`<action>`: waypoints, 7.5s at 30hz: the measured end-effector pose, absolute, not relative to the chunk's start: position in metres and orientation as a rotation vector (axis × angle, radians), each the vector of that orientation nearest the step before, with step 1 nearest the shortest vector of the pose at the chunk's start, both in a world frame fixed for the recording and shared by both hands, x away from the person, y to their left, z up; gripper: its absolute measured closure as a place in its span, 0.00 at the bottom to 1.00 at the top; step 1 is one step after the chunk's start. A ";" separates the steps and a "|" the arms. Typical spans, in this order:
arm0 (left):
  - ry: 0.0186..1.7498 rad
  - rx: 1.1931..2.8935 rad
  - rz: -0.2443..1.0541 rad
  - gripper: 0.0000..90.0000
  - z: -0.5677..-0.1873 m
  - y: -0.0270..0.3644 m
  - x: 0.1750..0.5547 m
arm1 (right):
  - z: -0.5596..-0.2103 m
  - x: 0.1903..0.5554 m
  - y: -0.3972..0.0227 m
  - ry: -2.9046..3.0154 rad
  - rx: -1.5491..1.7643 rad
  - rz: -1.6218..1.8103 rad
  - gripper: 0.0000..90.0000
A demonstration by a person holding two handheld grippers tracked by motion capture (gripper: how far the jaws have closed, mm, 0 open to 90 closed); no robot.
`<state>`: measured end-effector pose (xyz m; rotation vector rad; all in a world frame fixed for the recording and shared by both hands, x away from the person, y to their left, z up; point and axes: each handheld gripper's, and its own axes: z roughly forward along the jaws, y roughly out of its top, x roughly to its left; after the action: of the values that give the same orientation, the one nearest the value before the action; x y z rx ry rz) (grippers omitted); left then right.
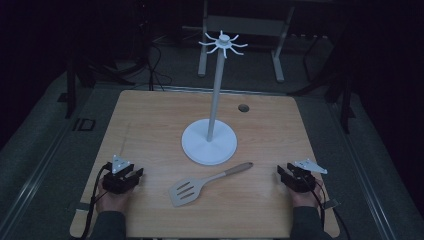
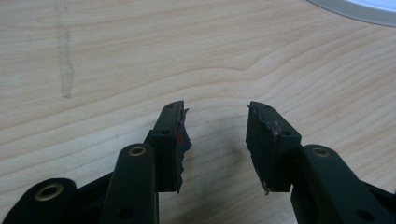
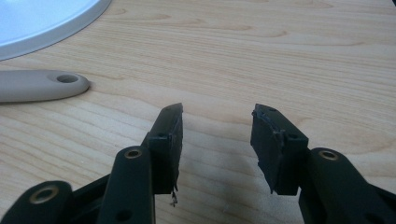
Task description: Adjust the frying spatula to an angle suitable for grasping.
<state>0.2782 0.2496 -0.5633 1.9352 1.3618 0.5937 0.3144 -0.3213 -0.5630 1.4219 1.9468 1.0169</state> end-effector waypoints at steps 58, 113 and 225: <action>0.891 2.306 0.388 0.67 -0.446 0.096 0.330 | -0.563 0.316 -0.320 1.950 1.421 1.025 0.52; 0.695 2.791 0.082 0.79 -0.513 -0.049 0.367 | -0.563 0.317 -0.321 1.973 1.427 1.033 0.48; 0.369 2.067 0.133 0.83 -0.364 0.044 0.356 | -0.550 0.310 -0.311 1.973 1.343 1.168 0.52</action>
<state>0.3560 0.0436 -0.3644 2.0670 0.3690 0.1330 0.3104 -0.3113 -0.5503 1.3427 1.9729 1.1681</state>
